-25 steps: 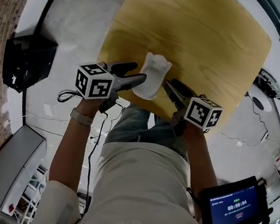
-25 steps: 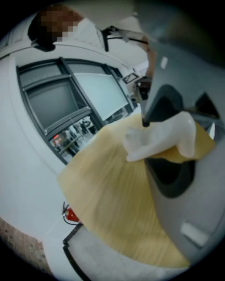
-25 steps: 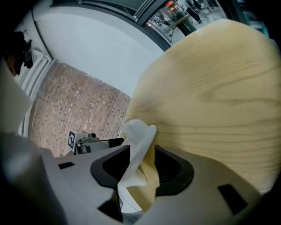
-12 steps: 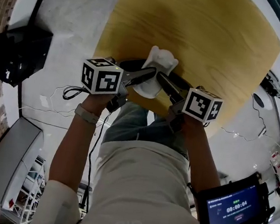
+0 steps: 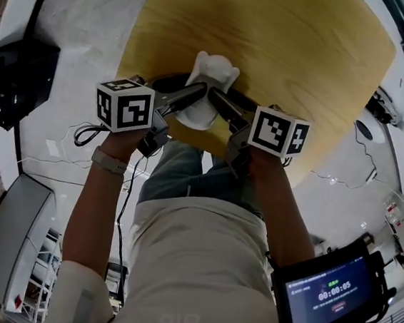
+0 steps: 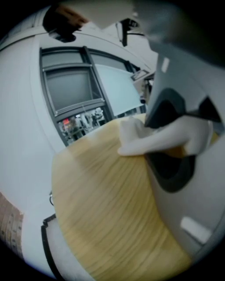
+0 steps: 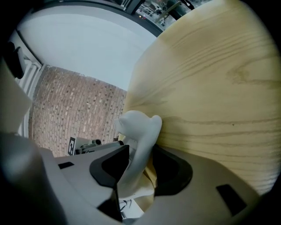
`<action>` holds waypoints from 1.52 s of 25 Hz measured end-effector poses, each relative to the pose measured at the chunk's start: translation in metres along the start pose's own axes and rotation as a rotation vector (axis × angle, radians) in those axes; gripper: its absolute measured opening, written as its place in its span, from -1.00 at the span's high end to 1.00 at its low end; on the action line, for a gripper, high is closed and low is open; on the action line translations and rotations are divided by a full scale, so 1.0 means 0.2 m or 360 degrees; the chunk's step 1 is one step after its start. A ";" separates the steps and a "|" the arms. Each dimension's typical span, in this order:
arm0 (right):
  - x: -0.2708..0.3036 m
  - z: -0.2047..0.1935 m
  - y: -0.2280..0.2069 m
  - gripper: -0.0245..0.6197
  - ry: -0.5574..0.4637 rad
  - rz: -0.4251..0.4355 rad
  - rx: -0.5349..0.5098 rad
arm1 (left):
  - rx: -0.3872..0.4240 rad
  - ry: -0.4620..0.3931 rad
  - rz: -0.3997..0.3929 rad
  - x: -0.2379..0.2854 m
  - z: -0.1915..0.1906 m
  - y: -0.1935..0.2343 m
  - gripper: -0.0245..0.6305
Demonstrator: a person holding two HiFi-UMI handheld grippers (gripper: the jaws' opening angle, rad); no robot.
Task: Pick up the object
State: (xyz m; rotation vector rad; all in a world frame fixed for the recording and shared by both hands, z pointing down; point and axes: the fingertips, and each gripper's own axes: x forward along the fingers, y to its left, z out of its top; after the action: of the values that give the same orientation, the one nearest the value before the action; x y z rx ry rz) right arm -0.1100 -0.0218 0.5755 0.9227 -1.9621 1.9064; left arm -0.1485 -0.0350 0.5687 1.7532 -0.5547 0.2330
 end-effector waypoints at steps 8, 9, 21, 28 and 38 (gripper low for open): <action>-0.06 0.10 0.05 0.44 -0.0202 0.0015 -0.0132 | 0.0143 -0.0068 0.0003 -0.01 0.01 -0.07 0.41; -0.06 0.12 0.05 0.45 -0.0221 0.0010 -0.0173 | 0.0150 -0.0061 -0.0006 0.00 0.01 -0.08 0.43; -0.21 0.28 0.18 0.46 -0.0366 0.0128 -0.0632 | 0.0278 -0.0234 -0.0169 0.07 0.15 -0.26 0.50; -0.42 0.42 0.38 0.46 -0.0737 0.0254 -0.0951 | 0.0661 -0.0321 -0.0295 0.03 0.32 -0.53 0.52; -1.01 0.68 0.87 0.46 -0.1196 0.0239 -0.1407 | 0.1235 -0.0531 -0.0440 -0.06 0.62 -1.25 0.53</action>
State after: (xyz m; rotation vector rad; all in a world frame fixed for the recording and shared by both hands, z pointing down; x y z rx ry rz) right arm -0.0251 -0.1098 0.3034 1.2822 -2.9251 0.5227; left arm -0.0554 -0.1102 0.3163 2.6276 -0.4779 -0.0600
